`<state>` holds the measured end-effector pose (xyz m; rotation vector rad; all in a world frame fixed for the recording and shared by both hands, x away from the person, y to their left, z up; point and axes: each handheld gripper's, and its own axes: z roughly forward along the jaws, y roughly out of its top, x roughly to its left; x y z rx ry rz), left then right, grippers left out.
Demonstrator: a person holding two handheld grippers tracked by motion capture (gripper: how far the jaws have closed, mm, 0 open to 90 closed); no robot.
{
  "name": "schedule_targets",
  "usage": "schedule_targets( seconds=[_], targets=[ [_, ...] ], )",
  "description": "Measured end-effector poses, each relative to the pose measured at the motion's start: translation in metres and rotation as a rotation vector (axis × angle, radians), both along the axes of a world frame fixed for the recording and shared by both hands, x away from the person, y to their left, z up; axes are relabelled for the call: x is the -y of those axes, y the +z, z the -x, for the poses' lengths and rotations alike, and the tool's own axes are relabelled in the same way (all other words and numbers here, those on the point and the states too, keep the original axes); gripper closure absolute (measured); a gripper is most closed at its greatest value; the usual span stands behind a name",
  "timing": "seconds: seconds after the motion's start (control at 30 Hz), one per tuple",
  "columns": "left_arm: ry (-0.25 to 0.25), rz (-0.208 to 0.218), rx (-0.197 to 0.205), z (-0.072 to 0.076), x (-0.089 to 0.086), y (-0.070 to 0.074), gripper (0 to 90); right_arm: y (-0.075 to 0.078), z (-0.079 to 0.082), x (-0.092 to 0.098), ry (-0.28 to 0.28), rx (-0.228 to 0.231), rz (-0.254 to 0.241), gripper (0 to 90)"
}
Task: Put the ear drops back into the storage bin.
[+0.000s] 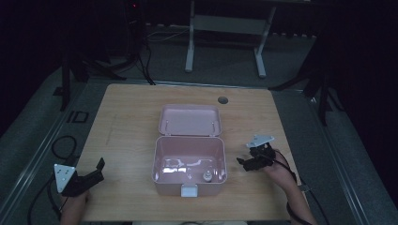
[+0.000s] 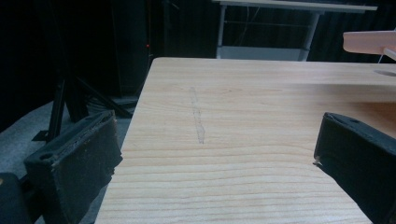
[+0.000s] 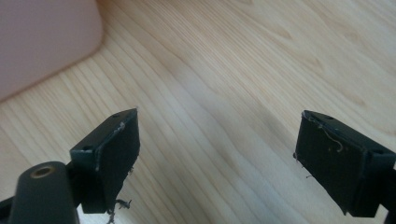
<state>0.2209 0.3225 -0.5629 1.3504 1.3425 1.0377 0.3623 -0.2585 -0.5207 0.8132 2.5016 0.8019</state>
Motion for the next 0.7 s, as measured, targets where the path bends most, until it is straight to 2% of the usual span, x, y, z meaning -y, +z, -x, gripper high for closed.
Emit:
schedule_targets(
  seconds=[0.13, 0.27, 0.33, 0.37, 0.4, 0.43, 0.5, 0.67, 0.7],
  targets=[
    [0.000, 0.000, 0.000, 0.000, 0.000, 0.000, 0.5, -0.006, 0.003, 0.007, -0.032, 0.032, -0.008, 13.5],
    [0.001, 0.000, 0.000, 0.000, 0.000, 0.000, 0.5, -0.008, 0.006, 0.014, -0.100, 0.086, -0.071, 13.5],
    [0.002, 0.000, 0.000, 0.000, 0.000, 0.000, 0.5, -0.009, 0.007, 0.016, -0.117, 0.093, -0.086, 13.4],
    [0.002, 0.002, 0.000, 0.000, 0.000, 0.000, 0.5, -0.009, 0.007, 0.018, -0.138, 0.102, -0.102, 13.4],
    [0.003, 0.002, 0.001, 0.000, 0.000, 0.000, 0.5, -0.011, 0.009, 0.021, -0.193, 0.130, -0.133, 13.5],
    [0.003, 0.002, 0.001, 0.000, 0.000, 0.000, 0.5, -0.011, 0.009, 0.022, -0.203, 0.122, -0.142, 13.3],
    [0.002, 0.001, 0.001, 0.000, 0.000, 0.000, 0.5, -0.013, 0.010, 0.024, -0.233, 0.142, -0.137, 13.3],
    [0.003, 0.004, 0.001, 0.000, 0.000, 0.000, 0.5, -0.017, 0.012, 0.029, -0.270, 0.150, -0.159, 13.3],
    [0.002, 0.003, 0.001, 0.000, 0.000, 0.000, 0.5, -0.020, 0.014, 0.032, -0.304, 0.166, -0.172, 13.3]
  ],
)
